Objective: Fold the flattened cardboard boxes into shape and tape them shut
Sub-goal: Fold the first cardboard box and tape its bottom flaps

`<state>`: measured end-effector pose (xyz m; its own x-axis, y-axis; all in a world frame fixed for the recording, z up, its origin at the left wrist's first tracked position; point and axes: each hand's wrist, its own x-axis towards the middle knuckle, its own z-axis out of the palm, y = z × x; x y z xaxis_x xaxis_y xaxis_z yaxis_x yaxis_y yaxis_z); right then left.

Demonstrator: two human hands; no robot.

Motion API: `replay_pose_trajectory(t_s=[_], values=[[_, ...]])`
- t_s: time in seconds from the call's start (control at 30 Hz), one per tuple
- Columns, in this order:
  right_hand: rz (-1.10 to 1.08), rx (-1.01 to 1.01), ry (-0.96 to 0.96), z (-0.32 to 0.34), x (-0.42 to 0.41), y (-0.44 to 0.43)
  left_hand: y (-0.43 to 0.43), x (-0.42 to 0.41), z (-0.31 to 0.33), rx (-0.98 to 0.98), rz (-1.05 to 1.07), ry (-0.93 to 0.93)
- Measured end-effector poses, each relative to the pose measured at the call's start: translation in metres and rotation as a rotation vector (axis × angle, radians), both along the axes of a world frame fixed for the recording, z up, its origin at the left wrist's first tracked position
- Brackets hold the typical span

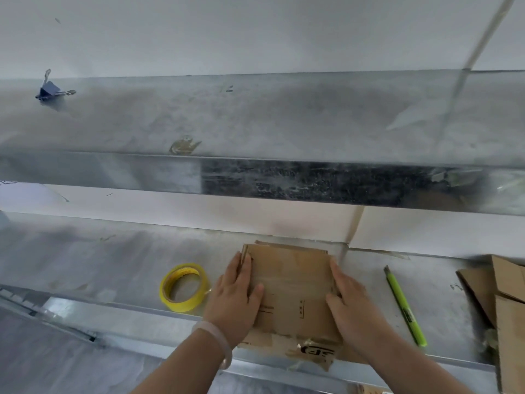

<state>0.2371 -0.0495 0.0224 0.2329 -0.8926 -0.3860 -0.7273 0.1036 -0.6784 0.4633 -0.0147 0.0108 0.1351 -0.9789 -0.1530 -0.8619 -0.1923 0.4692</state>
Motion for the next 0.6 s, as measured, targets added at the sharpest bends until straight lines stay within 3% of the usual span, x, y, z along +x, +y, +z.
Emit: replay_pose_trajectory(t_s=[0.1, 0.23, 0.33, 0.43, 0.6], values=[[0.119, -0.169, 0.248, 0.004, 0.009, -0.003, -0.006, 0.005, -0.002, -0.094, 0.027, -0.005], [0.170, -0.283, 0.390, -0.003, 0.018, -0.008, -0.016, 0.010, -0.004, -0.154, -0.127, -0.220], [0.201, -0.293, 0.450, -0.007, 0.018, -0.013, -0.025, 0.013, -0.009, -0.084, -0.248, -0.256], [0.245, -0.221, 0.377, -0.008, 0.014, -0.019, -0.031, 0.018, -0.008, -0.083, -0.257, -0.205], [0.027, -0.041, -0.123, -0.013, 0.007, -0.017, -0.029, 0.014, -0.010, -0.040, -0.157, 0.090]])
